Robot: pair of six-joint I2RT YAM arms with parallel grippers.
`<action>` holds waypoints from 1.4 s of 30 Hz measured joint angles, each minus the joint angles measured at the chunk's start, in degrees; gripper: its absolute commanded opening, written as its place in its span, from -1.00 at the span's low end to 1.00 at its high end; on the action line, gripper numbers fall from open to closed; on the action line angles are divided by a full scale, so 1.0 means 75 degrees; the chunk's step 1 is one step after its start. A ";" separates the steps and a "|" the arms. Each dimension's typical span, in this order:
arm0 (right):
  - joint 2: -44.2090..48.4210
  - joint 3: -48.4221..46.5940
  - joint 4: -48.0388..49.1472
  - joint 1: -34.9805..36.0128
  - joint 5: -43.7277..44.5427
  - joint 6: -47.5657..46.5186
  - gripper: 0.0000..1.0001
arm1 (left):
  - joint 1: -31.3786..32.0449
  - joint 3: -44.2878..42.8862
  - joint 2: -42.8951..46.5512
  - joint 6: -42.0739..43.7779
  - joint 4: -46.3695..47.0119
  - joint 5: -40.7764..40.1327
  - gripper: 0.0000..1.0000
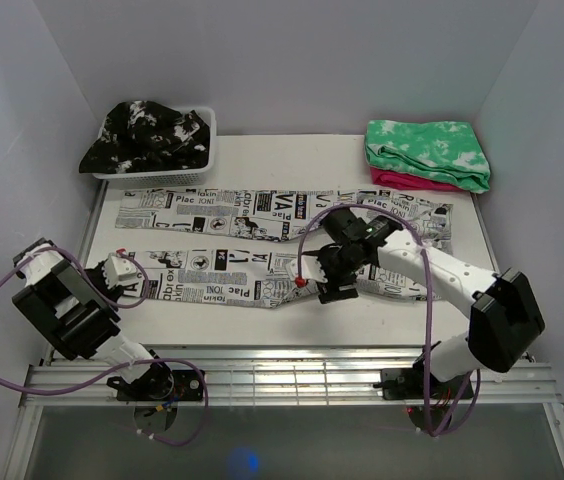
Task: Fold and stack the trousers
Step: Flatten the trousers out
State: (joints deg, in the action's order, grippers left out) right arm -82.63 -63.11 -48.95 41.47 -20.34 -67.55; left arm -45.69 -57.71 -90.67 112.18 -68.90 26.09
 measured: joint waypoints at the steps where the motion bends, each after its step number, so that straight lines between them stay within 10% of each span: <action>1: -0.0166 -0.0026 0.0114 0.0213 0.0044 -0.0029 0.57 | -0.0003 -0.0015 0.0000 0.0020 0.0055 0.0000 0.24; 21: -0.2518 -0.0851 0.1530 0.2224 0.0819 -0.0632 -0.01 | -0.0064 -0.0280 -0.0128 0.0076 -0.0213 0.0428 0.24; 27: -0.2946 -0.0868 0.1804 0.2221 0.1137 -0.0653 -0.84 | -0.0085 -0.0233 -0.0128 0.0079 -0.0117 0.0411 0.24; 42: -0.2585 -0.0694 0.2011 0.2224 0.1355 -0.0452 -0.85 | -0.0093 0.0192 -0.0157 0.0125 0.1416 0.0192 0.23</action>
State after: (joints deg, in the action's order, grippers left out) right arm -102.02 -68.31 -33.87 58.15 -10.17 -70.94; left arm -46.39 -56.27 -91.85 113.12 -58.28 27.53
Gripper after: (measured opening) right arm 0.088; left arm 0.613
